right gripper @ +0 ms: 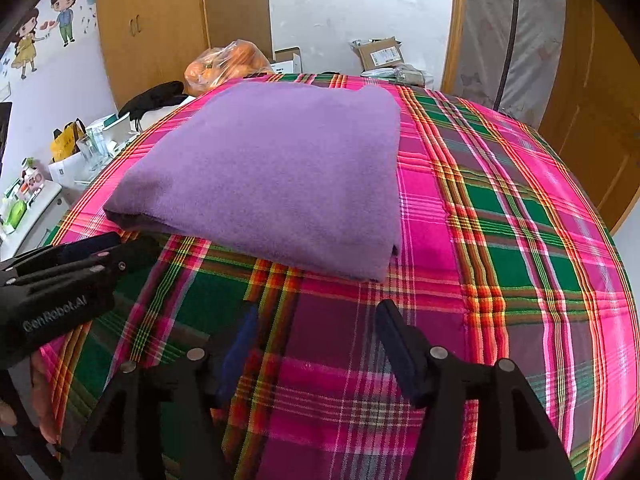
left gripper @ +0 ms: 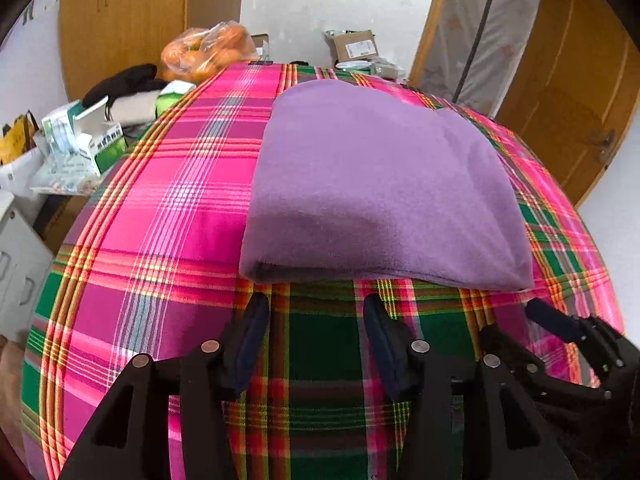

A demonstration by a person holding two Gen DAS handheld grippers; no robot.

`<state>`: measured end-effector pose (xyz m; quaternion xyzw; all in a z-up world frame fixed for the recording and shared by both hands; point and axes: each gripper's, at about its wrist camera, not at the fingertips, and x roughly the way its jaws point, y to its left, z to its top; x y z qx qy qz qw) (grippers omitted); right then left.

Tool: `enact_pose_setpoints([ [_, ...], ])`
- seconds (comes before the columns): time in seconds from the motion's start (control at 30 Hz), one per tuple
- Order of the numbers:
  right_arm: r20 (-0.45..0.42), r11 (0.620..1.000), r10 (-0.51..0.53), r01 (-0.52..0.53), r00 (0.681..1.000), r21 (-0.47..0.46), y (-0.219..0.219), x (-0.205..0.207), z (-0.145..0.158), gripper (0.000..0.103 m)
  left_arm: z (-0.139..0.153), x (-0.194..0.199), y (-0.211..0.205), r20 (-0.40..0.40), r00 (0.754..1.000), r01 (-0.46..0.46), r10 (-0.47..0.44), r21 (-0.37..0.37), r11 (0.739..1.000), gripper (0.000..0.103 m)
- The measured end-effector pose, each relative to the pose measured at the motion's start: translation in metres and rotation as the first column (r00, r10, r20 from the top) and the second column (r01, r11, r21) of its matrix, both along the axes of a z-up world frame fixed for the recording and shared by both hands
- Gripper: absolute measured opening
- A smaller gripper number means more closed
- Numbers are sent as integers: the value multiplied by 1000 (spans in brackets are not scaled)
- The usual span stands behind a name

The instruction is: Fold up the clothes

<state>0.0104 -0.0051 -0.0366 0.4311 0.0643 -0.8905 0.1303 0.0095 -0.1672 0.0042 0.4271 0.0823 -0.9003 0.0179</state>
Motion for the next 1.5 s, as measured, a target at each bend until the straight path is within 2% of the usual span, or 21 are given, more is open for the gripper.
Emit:
enact_pose_setpoints([
  [0.2, 0, 1000, 2, -2, 1000, -2, 3, -1, 0, 63, -1, 1, 8, -13, 1000, -3, 2, -65, 998, 52],
  [0.33, 0, 1000, 2, -2, 1000, -1, 4, -1, -1, 63, 0, 0, 10, -9, 1000, -5, 4, -81, 997, 52],
  [0.53, 2, 1000, -1, 1, 1000, -2, 4, -5, 0, 65, -1, -2, 16, 3, 1000, 9, -9, -107, 994, 60],
  [1.1, -2, 999, -47, 47, 999, 3, 12, -12, -1, 66, -1, -5, 20, 5, 999, -44, 45, -103, 994, 64],
  [1.17, -3, 999, -50, 50, 999, 10, 10, -12, -1, 66, -1, -6, 21, 6, 999, -52, 53, -101, 994, 67],
  [1.27, -1, 999, -51, 51, 999, 5, 10, -12, -2, 67, -2, -7, 22, 9, 999, -42, 43, -100, 994, 71],
  [1.5, 0, 999, -49, 49, 999, 5, 9, -12, -2, 68, -2, -5, 24, 11, 999, -37, 39, -101, 994, 73],
])
